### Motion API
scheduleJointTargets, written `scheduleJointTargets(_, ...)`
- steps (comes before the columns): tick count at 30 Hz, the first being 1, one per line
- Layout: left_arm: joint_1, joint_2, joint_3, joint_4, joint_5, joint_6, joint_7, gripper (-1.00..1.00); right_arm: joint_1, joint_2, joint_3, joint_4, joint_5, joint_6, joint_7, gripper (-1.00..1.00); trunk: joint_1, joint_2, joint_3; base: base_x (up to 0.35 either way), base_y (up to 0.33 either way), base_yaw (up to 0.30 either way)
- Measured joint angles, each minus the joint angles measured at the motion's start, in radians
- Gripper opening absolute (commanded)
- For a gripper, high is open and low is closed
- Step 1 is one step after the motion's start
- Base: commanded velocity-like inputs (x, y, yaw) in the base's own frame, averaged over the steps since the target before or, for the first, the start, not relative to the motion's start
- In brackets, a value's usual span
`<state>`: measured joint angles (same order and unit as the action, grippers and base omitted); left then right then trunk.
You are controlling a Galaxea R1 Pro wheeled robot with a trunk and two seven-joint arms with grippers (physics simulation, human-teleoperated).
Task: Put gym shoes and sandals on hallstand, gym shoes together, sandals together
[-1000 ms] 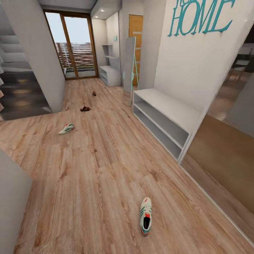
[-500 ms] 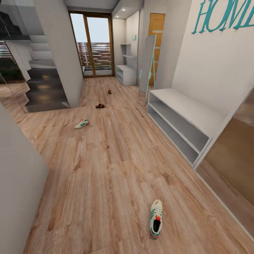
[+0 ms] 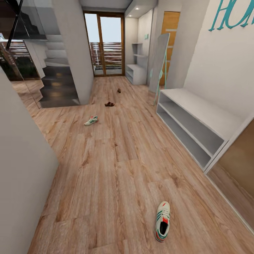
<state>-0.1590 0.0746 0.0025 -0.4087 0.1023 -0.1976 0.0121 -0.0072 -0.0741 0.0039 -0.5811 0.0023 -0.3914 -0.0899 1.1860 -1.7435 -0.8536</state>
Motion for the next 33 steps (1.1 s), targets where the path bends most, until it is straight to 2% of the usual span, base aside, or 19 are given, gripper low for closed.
scheduleJointTargets(2, -0.015, -0.002, -0.002, -0.012, -0.002, 0.008, -0.005, 1.0, -0.002, -0.006, -0.001, -0.023, -0.001, 0.0, 0.001, 1.0, 0.008, -0.014, -0.006, 0.0, 0.0, 0.007)
scheduleJointTargets(5, -0.072, -0.006, -0.007, -0.034, -0.011, 0.025, -0.006, 1.0, -0.013, -0.012, -0.002, -0.057, 0.0, 0.001, 0.003, 1.0, 0.019, -0.035, -0.015, 0.0, 0.0, 0.003)
scheduleJointTargets(7, -0.137, -0.009, -0.01, -0.043, -0.019, 0.075, -0.004, 1.0, -0.038, -0.023, -0.002, -0.105, 0.0, 0.002, 0.005, 1.0, 0.027, -0.049, -0.022, 0.0, 0.0, 0.001)
scheduleJointTargets(13, -0.259, -0.006, -0.012, -0.053, -0.04, 0.203, -0.006, 1.0, -0.097, -0.034, -0.002, -0.202, 0.002, 0.034, 0.006, 1.0, 0.05, -0.091, -0.041, 0.0, 0.0, 0.0)
scheduleJointTargets(16, -0.307, -0.001, -0.012, -0.053, -0.046, 0.24, -0.007, 1.0, -0.137, -0.036, -0.002, -0.231, 0.002, 0.085, 0.005, 1.0, 0.061, -0.112, -0.05, 0.0, 0.0, 0.0)
scheduleJointTargets(17, -0.332, 0.003, -0.014, -0.053, -0.049, 0.255, -0.005, 1.0, -0.197, -0.038, -0.004, -0.255, 0.001, 0.174, 0.005, 1.0, 0.062, -0.112, -0.05, 0.0, 0.0, 0.0)
scheduleJointTargets(19, -0.333, 0.004, -0.014, -0.051, -0.05, 0.252, -0.004, 1.0, -0.222, -0.039, -0.005, -0.258, 0.001, 0.186, 0.005, 1.0, 0.061, -0.112, -0.05, 0.0, 0.0, 0.0)
scheduleJointTargets(23, -0.327, 0.009, -0.01, -0.043, -0.05, 0.194, -0.007, 1.0, -0.233, -0.039, 0.002, -0.254, 0.003, 0.2, 0.006, 1.0, 0.061, -0.112, -0.05, 0.0, 0.0, 0.0)
scheduleJointTargets(27, -0.292, 0.019, -0.007, -0.037, -0.046, 0.149, -0.009, 1.0, -0.235, -0.039, 0.005, -0.227, 0.004, 0.202, 0.006, 1.0, 0.065, -0.119, -0.053, 0.0, 0.0, 0.0)
scheduleJointTargets(32, -0.246, 0.024, -0.003, -0.038, -0.042, 0.124, -0.01, 1.0, -0.235, -0.039, 0.004, -0.134, 0.003, 0.2, 0.006, 1.0, 0.084, -0.154, -0.069, 0.0, 0.0, 0.0)
scheduleJointTargets(33, -0.234, 0.023, -0.001, -0.039, -0.04, 0.12, -0.009, 1.0, -0.235, -0.039, 0.004, -0.074, 0.002, 0.196, 0.006, 1.0, 0.088, -0.161, -0.072, 0.0, 0.0, 0.0)
